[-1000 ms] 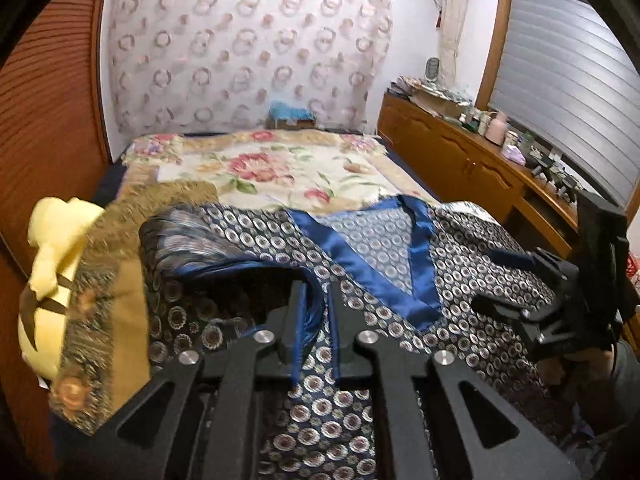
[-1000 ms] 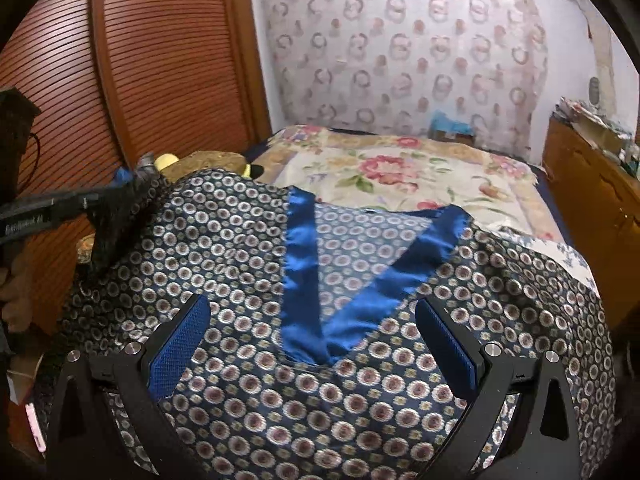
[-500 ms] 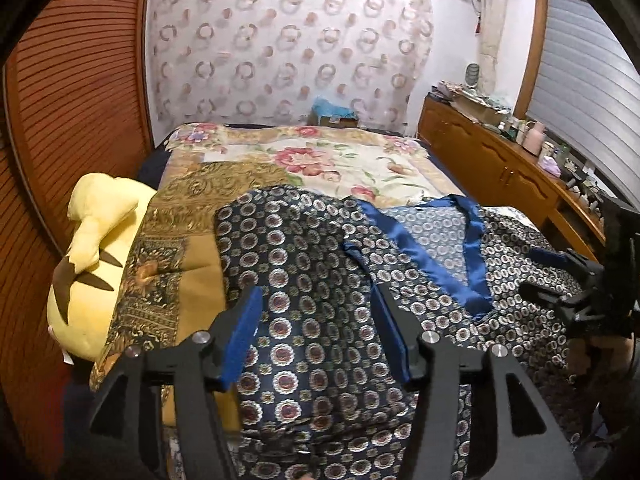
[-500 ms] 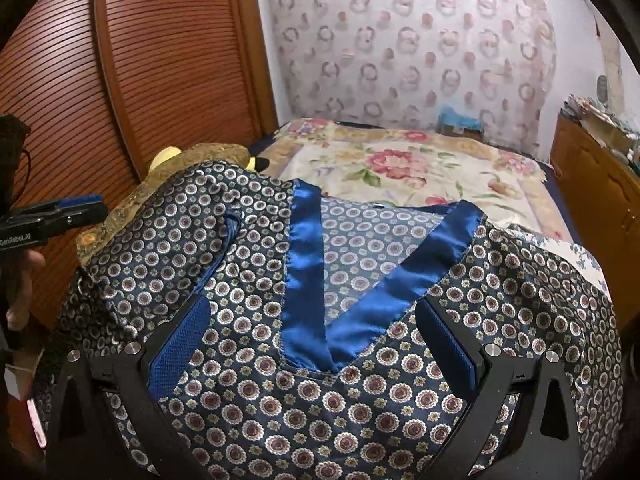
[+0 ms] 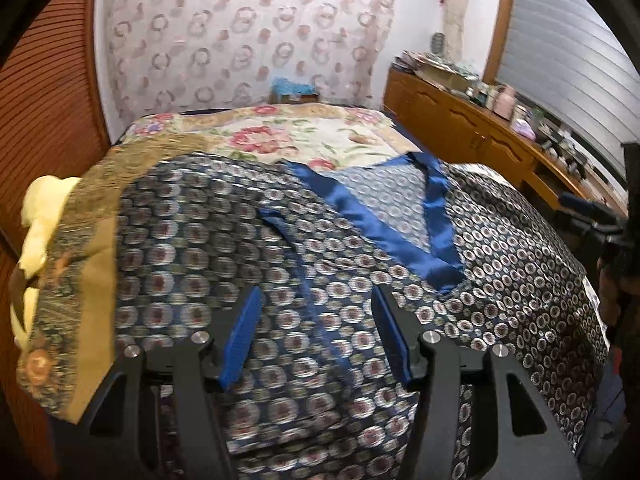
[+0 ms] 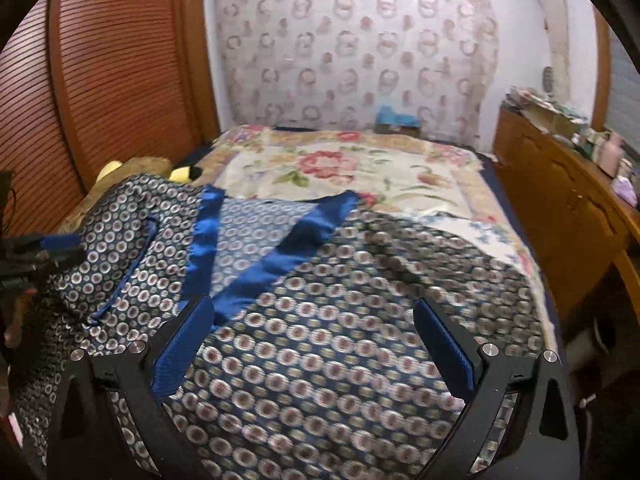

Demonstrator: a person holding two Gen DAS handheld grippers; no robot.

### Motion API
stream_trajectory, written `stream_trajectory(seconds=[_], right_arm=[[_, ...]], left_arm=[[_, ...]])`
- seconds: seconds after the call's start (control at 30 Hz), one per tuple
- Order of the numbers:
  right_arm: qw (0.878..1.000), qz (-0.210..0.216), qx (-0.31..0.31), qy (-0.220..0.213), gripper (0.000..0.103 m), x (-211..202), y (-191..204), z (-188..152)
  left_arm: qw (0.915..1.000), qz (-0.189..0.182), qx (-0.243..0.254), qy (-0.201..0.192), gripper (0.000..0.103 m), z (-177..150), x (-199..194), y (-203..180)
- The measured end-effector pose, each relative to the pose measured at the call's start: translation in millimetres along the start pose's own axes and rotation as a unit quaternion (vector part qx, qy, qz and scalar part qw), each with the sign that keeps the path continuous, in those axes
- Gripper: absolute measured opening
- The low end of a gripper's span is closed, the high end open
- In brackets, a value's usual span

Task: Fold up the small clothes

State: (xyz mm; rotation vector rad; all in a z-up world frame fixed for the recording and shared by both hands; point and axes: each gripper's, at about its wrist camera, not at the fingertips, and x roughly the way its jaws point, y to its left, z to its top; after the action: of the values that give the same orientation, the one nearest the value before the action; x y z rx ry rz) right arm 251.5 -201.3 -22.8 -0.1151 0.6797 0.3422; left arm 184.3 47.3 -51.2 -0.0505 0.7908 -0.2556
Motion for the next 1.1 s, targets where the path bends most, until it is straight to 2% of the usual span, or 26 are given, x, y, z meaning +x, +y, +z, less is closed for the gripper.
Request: stream_trajectory(seconds=[0.17, 0.43, 0.63, 0.77, 0.87, 0.93, 1.1], right_arm=[[1.000, -0.019, 0.011, -0.009, 0.102, -19, -17, -3], [0.999, -0.038, 0.021, -0.011, 0.102, -31, -32, -12], [0.998, -0.050, 0.030, -0.008, 0.102, -35, -44, -19], [0.997, -0.067, 0.036, 0.002, 0.102, -35, -58, -29], [0.995, -0.083, 0.045, 0.014, 0.102, -34, -73, -40], [0.994, -0.095, 0.053, 0.025, 0.100, -33, -87, -49], [0.987, -0.127, 0.081, 0.060, 0.091, -33, -134, -78]], left_arm=[[0.9996, -0.013, 0.016, 0.018, 0.056, 0, 18, -21], [0.9985, -0.013, 0.035, 0.041, 0.056, -4, 40, -41], [0.9971, -0.008, 0.043, 0.062, 0.056, -12, 59, -53], [0.9966, 0.010, 0.064, 0.051, 0.057, -14, 61, -60], [0.9963, 0.006, 0.066, 0.054, 0.066, -14, 63, -63], [0.9953, 0.001, 0.076, 0.060, 0.080, -13, 66, -68], [0.9946, 0.001, 0.081, 0.064, 0.086, -13, 70, -72]])
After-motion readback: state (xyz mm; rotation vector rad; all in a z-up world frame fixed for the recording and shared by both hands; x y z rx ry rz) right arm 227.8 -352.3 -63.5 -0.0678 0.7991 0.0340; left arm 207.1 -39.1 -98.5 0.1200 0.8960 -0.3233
